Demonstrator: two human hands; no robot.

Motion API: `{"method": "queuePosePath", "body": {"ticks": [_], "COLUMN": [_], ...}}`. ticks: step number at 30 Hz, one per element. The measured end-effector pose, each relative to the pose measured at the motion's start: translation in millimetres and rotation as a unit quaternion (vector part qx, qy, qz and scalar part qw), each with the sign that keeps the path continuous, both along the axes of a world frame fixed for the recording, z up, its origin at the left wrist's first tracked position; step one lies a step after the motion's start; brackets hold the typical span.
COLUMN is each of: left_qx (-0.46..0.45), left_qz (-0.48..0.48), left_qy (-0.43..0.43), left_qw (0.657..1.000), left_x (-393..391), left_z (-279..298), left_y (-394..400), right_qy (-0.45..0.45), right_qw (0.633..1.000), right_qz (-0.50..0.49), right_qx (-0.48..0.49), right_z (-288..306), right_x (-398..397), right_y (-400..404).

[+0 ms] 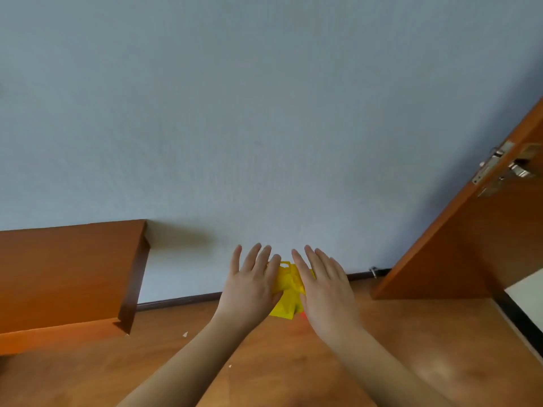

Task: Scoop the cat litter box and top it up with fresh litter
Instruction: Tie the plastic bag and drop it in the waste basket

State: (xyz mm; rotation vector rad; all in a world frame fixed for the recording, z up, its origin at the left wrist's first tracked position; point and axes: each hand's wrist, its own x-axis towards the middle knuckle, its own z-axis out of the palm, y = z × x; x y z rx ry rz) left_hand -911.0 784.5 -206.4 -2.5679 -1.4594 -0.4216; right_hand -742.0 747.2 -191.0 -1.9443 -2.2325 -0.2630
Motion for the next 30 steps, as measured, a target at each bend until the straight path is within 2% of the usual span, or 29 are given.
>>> {"method": "queuePosePath", "body": {"ticks": [9, 16, 23, 30], "left_qx": [-0.021, -0.051, -0.064, -0.100], "left_qz": [-0.086, -0.100, -0.072, 0.022], "left_qy": [-0.015, -0.001, 0.012, 0.030], "left_qw": [0.996, 0.994, 0.995, 0.994], "left_x": [63, 114, 174, 243], "left_z": [-16, -19, -43, -77], "left_y": [65, 100, 147, 187], "right_qy": [0.007, 0.014, 0.030, 0.051], "right_qw": [0.996, 0.995, 0.996, 0.988], "right_qz": [-0.086, -0.101, -0.053, 0.048], "right_qx": [0.004, -0.003, -0.059, -0.140], "right_z": [-14, -21, -46, -73], "right_x": [48, 99, 169, 249], "right_y": [35, 66, 125, 198]}}
